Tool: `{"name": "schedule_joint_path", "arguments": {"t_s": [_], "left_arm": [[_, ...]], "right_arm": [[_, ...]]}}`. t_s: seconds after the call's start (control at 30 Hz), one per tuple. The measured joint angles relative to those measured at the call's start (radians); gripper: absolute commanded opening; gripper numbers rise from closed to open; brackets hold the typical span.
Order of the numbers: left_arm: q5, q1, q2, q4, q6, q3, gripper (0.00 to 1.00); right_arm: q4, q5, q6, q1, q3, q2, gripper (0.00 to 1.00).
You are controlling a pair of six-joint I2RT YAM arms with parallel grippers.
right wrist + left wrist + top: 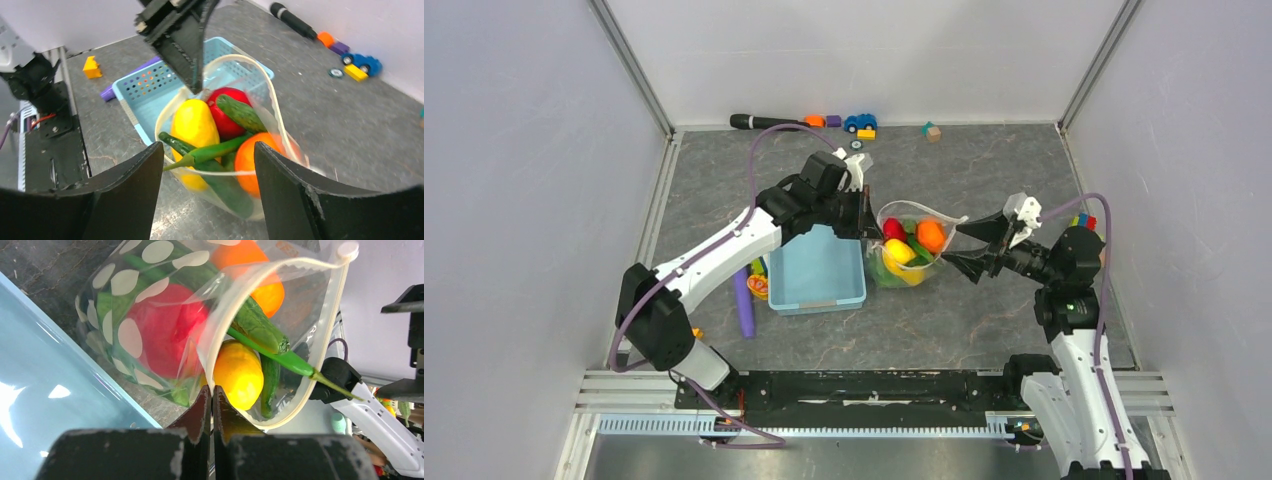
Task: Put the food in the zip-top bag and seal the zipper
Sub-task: Adjust the zipper food storage bag at the center of the board.
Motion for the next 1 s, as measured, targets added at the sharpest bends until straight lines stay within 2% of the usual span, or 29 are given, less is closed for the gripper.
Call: {"name": "schedule_joint_path", "arguments": {"t_s": [0.23,0.4,0.47,0.6,0.7,0.83,0.93,1.0], "left_arm": [[0.057,0.034,0.045,0.000,-0.002,0.019,0.02],[0.065,0.056,0.065,-0.004,-0.007,0.019,0.02],[0.068,0.065,0.065,-0.004,-0.010,0.019,0.02],[0.072,0.071,0.065,-0.011,-0.014,0.024,0.02],[0.073,0.071,0.065,-0.019,-0.016,0.032,0.02],[0.082,0.071,0.065,-0.025,-0.019,0.034,0.02],[0.094,0.071,0.065,-0.030,-0.019,0.034,0.02],[0.097,0.071,0.066,-0.031,-0.019,0.034,0.02]], "right_arm": [[0.327,-0.175,0.015,0.045,-0.098,0.012,0.71],[0.382,-0.257,-0.055,0.064,-0.105,-0.007,0.73],[0.282,-0.305,-0.205,0.073,-0.093,-0.013,0.79],[-0.011,-0.309,-0.547,0.158,-0.044,0.009,0.81],[-0.107,-0.208,-0.657,0.301,-0.026,0.063,0.80],[-0.274,-0.068,-0.823,0.460,0.052,0.214,0.76],[-0.401,-0.003,-0.962,0.513,0.116,0.308,0.76],[-0.452,0.025,-1.039,0.525,0.127,0.315,0.76]]}}
